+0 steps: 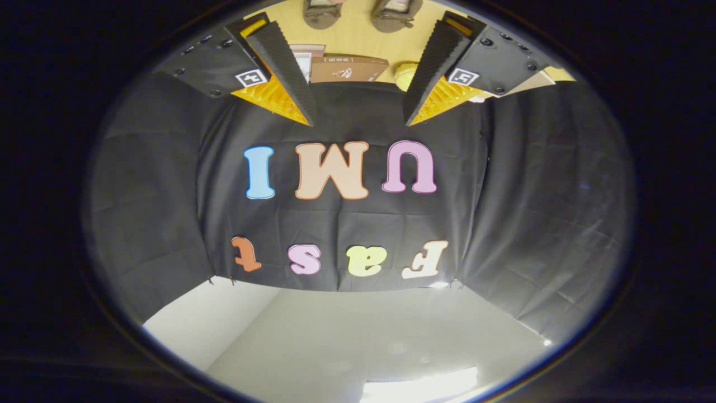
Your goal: Open the storage box then place both shoes into the box .Put the left shoe in first, then the right shoe, with the right side of both shoes facing outward in a uniform manner.
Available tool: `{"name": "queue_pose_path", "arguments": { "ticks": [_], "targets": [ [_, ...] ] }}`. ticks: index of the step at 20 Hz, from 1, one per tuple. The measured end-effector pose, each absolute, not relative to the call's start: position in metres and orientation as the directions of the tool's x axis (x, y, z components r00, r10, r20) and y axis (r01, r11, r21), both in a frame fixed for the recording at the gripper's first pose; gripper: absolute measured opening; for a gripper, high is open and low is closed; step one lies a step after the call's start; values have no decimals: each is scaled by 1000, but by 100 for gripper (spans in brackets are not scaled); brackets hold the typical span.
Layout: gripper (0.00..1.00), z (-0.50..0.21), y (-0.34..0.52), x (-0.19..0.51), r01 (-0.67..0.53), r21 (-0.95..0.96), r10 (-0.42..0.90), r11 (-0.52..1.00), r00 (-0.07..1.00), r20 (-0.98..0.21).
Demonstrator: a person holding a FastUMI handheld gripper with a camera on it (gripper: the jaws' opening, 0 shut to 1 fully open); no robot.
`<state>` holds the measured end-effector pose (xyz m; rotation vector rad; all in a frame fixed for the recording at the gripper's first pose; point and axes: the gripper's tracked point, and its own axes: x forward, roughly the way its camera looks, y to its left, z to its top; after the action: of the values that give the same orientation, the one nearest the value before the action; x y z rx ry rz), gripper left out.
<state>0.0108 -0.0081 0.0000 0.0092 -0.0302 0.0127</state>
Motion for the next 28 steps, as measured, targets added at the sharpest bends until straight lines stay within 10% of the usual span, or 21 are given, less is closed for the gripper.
{"name": "queue_pose_path", "arguments": {
  "ticks": [28],
  "targets": [
    [100,-171,148,4,-348,507,520,789,817,-249]
  ]
}}
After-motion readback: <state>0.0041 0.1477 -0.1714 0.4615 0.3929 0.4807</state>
